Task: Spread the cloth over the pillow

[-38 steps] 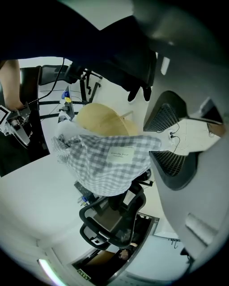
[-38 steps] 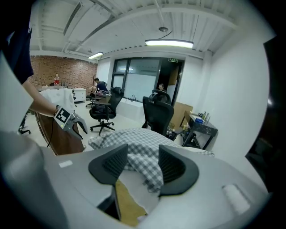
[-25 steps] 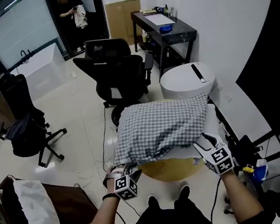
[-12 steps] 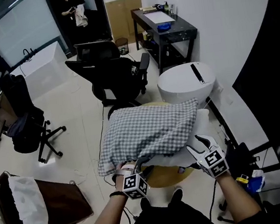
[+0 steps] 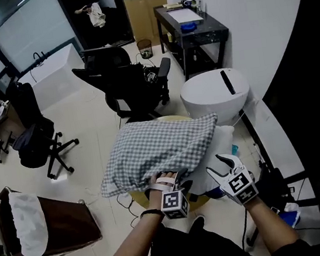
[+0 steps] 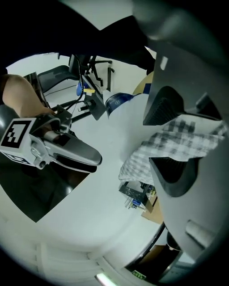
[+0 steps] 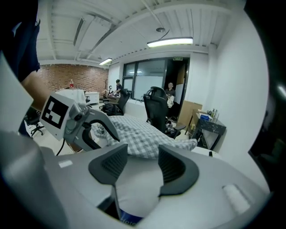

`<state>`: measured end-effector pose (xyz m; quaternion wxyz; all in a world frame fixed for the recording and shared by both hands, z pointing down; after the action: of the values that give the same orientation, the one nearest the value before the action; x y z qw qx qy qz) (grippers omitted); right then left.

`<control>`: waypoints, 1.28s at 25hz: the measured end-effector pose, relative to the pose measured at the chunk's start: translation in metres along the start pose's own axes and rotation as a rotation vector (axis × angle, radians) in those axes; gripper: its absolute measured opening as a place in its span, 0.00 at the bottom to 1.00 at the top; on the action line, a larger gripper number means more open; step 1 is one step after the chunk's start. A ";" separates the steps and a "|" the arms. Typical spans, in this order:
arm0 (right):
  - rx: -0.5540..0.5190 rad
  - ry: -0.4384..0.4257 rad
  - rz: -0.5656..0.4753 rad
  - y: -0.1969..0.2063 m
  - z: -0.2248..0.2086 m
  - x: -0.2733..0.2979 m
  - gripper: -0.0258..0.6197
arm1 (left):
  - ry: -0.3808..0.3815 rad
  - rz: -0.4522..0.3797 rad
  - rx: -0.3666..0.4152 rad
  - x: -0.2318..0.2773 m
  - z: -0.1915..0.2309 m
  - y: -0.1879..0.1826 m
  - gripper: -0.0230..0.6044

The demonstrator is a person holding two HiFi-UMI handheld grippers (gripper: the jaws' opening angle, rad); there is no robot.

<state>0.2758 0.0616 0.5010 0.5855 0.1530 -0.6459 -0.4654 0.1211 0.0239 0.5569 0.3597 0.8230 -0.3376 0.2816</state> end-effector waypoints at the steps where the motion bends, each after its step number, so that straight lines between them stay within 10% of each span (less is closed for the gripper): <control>1: -0.005 -0.006 -0.002 0.002 -0.002 -0.002 0.39 | -0.010 0.020 0.005 0.008 0.001 -0.002 0.38; 8: -0.011 -0.021 -0.011 0.009 -0.012 -0.007 0.39 | 0.003 0.089 -0.020 0.035 0.006 0.004 0.37; 15: -0.010 -0.024 -0.027 0.008 -0.013 -0.010 0.39 | 0.010 0.081 -0.062 0.026 0.027 0.008 0.06; 32: -0.028 0.011 -0.034 -0.031 -0.022 0.018 0.39 | -0.079 0.063 -0.399 -0.029 0.165 0.100 0.05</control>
<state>0.2797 0.0231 0.4852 0.5830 0.1583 -0.6336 -0.4833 0.0641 -0.1459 0.4809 0.4931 0.7349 -0.4261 0.1877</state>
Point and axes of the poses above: the fingertips, and each gripper's own axes: x forward along the fingers, z to its left, y out of its underside, the point moved 9 cm from there along -x, backward along the fingers, and after that the axes turned 5 degrees about z, right-handed, at the moved point
